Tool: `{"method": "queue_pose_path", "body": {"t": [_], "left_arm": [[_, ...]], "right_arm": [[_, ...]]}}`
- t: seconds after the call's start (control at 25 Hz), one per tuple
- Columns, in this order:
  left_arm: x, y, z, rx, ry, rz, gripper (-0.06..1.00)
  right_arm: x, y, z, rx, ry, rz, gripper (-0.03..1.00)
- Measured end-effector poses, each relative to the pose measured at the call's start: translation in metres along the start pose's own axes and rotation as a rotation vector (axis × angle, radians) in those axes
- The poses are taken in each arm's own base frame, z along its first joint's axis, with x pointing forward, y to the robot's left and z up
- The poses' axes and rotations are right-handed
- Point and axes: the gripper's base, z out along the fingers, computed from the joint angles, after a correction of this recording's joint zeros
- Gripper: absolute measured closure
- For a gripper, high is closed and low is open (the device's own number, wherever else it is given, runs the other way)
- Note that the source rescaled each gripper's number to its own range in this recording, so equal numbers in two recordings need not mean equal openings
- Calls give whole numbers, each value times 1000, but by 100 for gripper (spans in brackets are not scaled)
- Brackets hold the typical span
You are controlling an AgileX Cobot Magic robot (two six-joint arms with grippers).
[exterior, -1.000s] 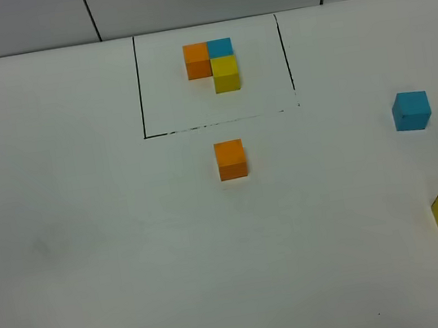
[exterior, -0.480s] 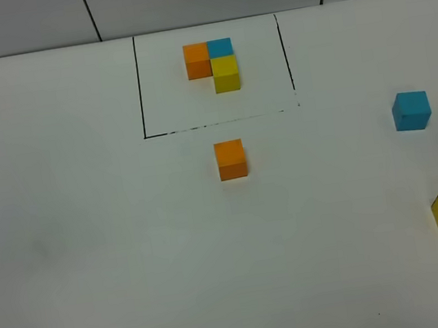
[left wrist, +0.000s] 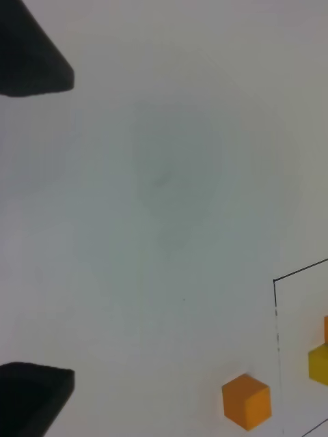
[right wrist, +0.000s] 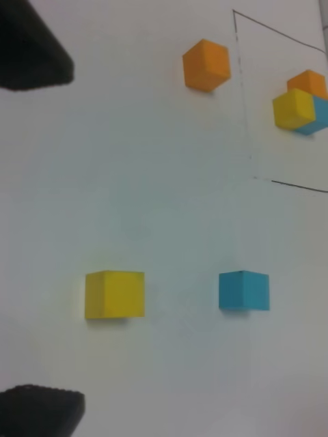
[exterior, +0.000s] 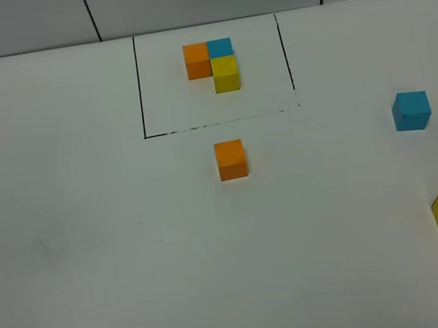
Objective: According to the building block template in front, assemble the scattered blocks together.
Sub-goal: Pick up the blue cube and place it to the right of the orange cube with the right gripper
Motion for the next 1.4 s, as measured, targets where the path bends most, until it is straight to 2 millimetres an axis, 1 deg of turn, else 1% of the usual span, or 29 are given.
{"method": "queue_pose_path", "body": {"t": [0.48, 1.4], "left_arm": [[0, 0, 0, 0, 0, 0, 14], [0, 2, 0, -24, 1, -69, 14]], "right_arm": [[0, 0, 0, 0, 0, 0, 20], [0, 0, 0, 0, 0, 0, 20]]}}
